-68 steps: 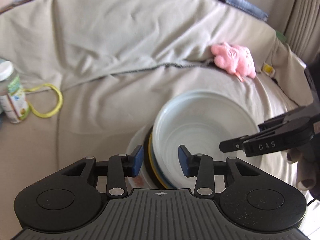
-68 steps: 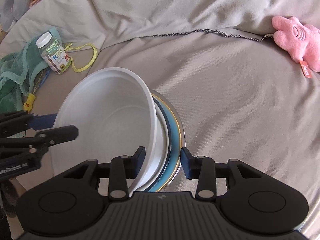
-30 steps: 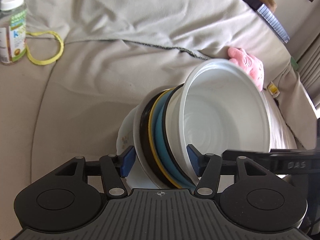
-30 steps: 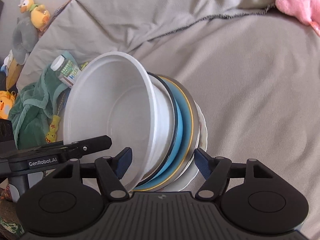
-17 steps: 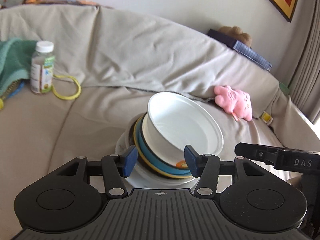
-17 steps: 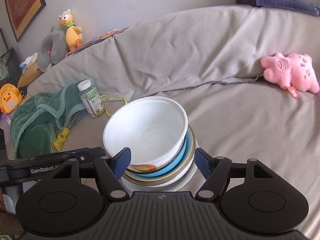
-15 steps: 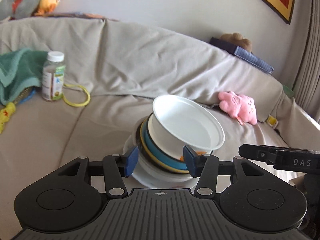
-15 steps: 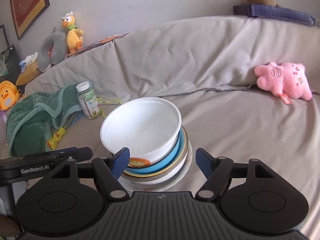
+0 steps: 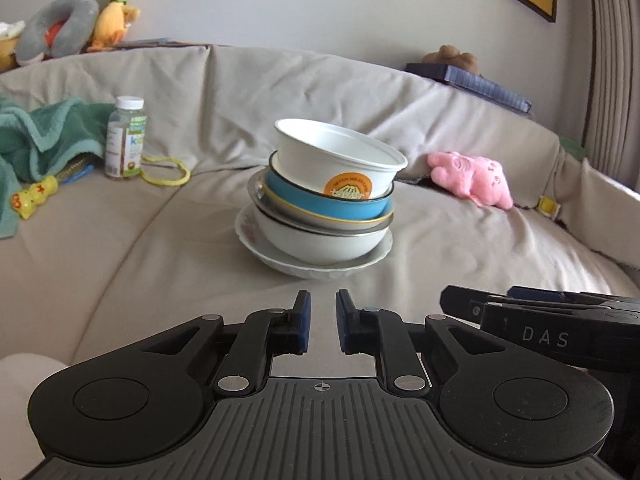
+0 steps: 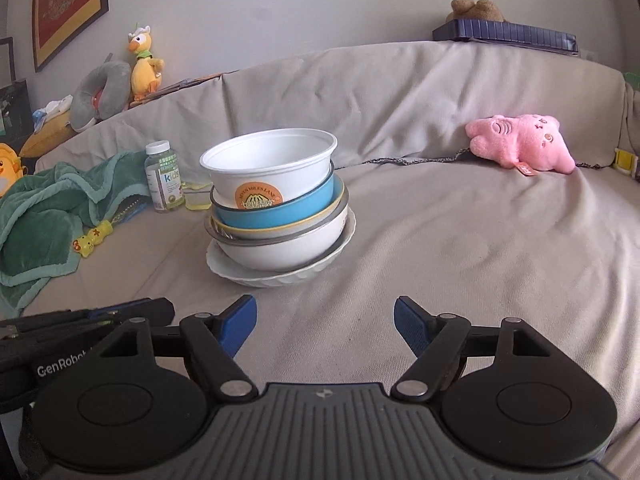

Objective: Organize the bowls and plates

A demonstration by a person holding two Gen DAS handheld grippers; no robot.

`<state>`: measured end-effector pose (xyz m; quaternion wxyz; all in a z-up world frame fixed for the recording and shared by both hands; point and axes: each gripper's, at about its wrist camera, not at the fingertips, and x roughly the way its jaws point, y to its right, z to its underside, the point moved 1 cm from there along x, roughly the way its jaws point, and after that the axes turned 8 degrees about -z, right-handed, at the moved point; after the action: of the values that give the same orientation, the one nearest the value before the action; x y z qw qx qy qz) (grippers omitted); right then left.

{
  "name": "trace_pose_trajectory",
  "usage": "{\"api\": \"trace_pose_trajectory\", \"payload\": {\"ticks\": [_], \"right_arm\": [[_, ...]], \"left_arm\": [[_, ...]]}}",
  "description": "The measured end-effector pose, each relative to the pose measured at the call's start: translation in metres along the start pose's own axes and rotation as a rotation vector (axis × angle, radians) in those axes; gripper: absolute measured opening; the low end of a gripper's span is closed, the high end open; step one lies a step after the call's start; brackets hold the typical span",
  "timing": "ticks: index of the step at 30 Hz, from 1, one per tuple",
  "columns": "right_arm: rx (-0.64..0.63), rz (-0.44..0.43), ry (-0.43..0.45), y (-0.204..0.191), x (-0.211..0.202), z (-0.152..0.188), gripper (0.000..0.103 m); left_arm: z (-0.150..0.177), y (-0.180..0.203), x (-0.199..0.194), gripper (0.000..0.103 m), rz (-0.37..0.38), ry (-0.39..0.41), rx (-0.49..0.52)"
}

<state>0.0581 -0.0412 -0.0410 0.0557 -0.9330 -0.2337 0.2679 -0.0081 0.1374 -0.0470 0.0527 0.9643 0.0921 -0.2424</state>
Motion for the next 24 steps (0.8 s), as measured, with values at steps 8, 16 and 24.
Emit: {"api": "trace_pose_trajectory", "payload": {"ticks": [8, 16, 24], "right_arm": [[-0.031, 0.018, -0.043, -0.003, 0.007, 0.017, 0.077], [-0.019, 0.015, -0.026, -0.001, 0.005, 0.019, 0.077], [-0.04, 0.015, -0.028, -0.003, 0.004, 0.019, 0.077]], "left_arm": [[0.006, 0.013, -0.003, 0.017, -0.036, -0.016, 0.068], [0.009, 0.012, -0.001, 0.017, -0.045, -0.035, 0.062], [0.011, 0.013, -0.002, 0.016, -0.044, -0.045, 0.064]]}}
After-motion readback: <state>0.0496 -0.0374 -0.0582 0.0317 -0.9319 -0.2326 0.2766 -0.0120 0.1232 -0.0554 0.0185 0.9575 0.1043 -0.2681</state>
